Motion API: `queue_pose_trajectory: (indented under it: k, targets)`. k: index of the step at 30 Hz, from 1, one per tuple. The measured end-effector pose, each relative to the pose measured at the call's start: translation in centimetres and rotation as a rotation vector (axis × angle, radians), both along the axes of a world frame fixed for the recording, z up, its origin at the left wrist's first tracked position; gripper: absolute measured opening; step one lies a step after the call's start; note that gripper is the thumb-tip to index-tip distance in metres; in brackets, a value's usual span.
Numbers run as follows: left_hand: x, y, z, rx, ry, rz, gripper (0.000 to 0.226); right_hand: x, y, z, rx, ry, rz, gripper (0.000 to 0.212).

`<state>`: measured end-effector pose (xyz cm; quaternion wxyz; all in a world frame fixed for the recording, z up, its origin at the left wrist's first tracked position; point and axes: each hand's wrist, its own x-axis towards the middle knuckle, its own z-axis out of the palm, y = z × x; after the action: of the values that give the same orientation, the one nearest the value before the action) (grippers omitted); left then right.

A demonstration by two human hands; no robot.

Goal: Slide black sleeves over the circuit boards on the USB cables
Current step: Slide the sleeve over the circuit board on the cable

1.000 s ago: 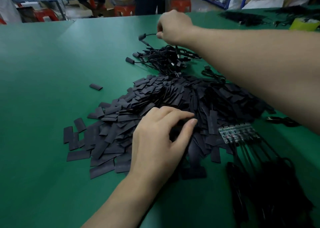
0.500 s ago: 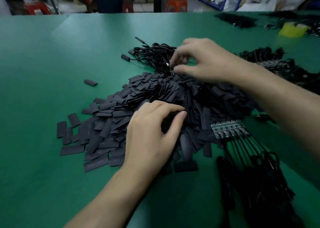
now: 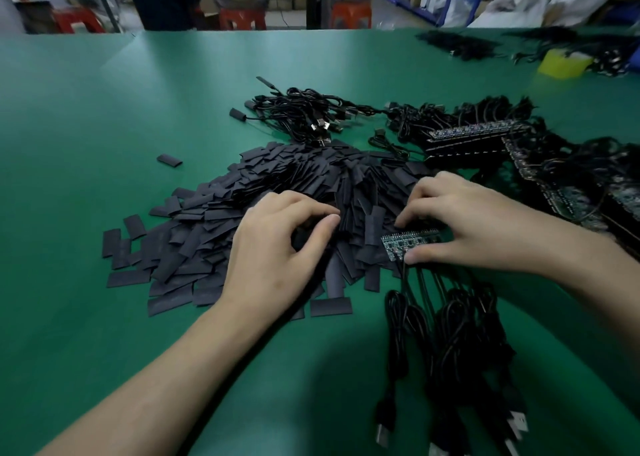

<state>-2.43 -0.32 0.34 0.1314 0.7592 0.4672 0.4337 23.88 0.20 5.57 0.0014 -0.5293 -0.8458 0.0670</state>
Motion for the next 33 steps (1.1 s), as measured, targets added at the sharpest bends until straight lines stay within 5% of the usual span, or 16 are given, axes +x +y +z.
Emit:
queue_pose_trajectory:
  k: [4,9,17,33]
  targets:
    - [0.1,-0.1,0.0,0.043,0.060,-0.022,0.019,0.0,0.2,0.4,-0.050,0.113,-0.038,0.036]
    - [0.3,-0.5,0.3,0.092,0.093,-0.076,0.025,-0.8,0.6,2.0,-0.157,0.492,-0.057,0.018]
    - [0.3,-0.9,1.1,-0.359,-0.441,-0.224,0.013,-4.7,0.2,-0.5,-0.213,0.881,-0.061,0.015]
    - [0.6,-0.6,1.8,-0.598,-0.650,-0.308,0.005,-5.4,-0.4,-2.5,-0.433,1.274,-0.100,0.012]
